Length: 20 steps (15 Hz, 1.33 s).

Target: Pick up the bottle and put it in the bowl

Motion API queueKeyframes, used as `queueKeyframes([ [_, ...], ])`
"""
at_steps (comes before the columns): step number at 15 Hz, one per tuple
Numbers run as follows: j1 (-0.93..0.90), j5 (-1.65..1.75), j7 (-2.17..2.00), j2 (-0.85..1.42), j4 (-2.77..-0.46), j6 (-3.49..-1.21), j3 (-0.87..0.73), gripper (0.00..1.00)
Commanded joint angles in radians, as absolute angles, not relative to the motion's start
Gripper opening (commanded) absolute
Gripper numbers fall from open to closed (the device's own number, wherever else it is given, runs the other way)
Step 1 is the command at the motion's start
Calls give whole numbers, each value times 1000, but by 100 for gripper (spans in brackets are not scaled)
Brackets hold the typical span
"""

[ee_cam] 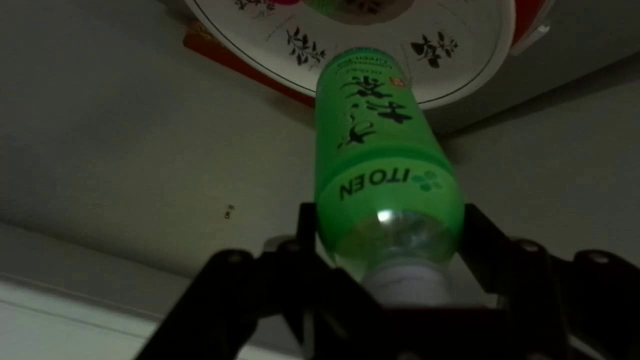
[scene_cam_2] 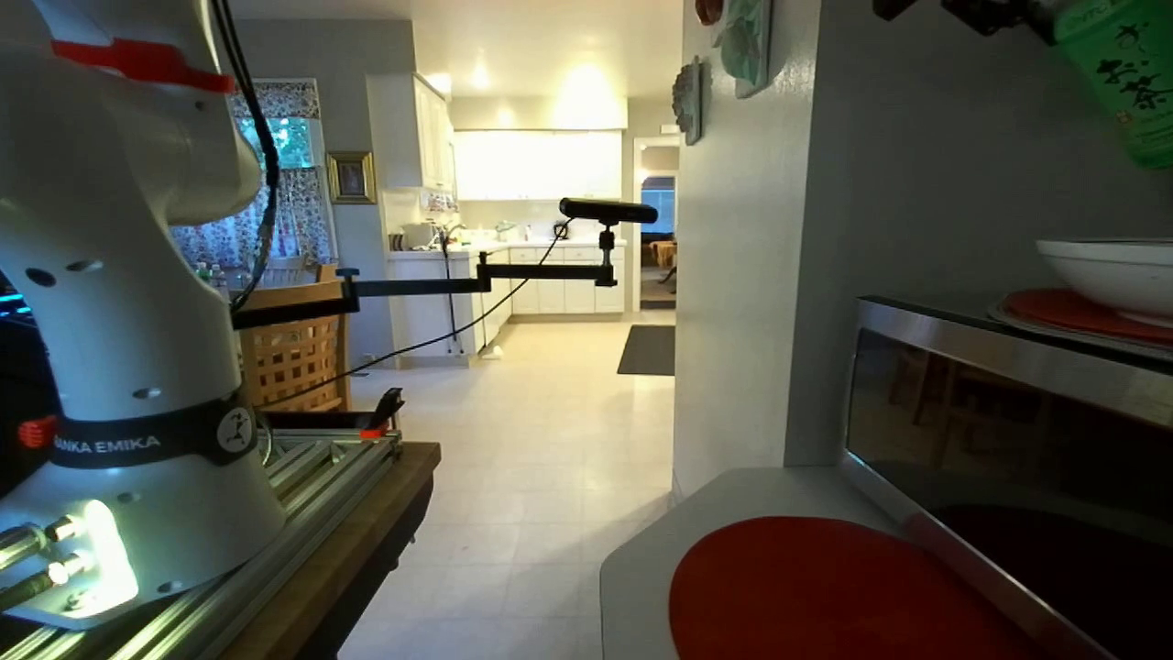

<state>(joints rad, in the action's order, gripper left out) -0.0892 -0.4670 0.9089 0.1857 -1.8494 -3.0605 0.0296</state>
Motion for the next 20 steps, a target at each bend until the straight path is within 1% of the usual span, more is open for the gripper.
queueKeyframes([
  [1, 55, -608, 1140, 366, -1613, -3007, 141, 45],
  [5, 159, -597, 1201, 541, -1443, -2885, 162, 45],
  [8, 178, -576, 1210, 601, -1385, -2826, 163, 45],
  [15, 174, -582, 1206, 642, -1358, -2759, 206, 45],
  [20, 169, -585, 1177, 665, -1373, -2736, 202, 45],
])
